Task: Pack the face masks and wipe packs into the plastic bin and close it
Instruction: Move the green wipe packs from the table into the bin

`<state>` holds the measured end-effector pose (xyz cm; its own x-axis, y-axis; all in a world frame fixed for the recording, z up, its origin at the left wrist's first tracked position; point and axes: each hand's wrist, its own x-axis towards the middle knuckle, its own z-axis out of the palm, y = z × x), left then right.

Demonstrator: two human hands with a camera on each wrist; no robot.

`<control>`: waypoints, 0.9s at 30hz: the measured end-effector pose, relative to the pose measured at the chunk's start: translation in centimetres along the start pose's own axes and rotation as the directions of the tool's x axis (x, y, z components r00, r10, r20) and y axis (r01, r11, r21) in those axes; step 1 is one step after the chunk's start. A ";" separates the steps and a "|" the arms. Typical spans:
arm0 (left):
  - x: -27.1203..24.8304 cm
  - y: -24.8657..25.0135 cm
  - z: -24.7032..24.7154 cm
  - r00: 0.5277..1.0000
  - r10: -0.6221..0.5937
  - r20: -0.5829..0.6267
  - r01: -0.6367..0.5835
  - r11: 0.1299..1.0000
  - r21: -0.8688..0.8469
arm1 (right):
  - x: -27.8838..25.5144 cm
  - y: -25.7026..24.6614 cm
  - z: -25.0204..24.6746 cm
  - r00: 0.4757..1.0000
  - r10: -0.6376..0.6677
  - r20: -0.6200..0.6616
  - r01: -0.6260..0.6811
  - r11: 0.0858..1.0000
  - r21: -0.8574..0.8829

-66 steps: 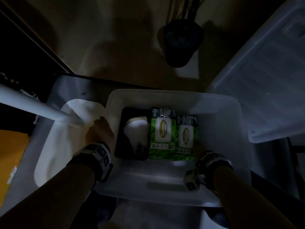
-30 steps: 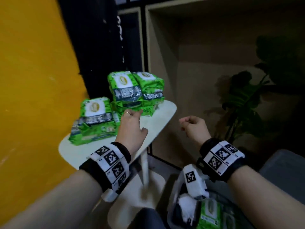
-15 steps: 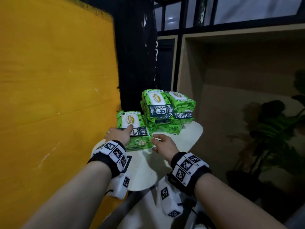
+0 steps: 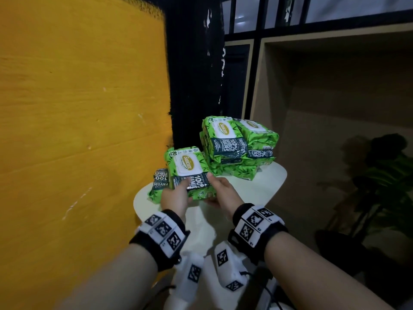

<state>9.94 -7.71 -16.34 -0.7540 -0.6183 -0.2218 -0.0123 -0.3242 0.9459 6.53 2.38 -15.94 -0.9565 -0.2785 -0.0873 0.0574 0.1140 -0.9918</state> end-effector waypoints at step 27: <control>-11.1 -3.5 11.4 0.622 0.322 0.714 -0.777 0.371 0.509 | -11.4 0.3 -24.0 0.904 -0.213 -0.371 0.275 0.954 0.122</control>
<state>10.86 8.49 -14.52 -0.9417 0.0226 0.3356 0.2466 0.7247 0.6434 10.58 28.48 -12.97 -0.9829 0.0774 0.1670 -0.1734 -0.0844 -0.9812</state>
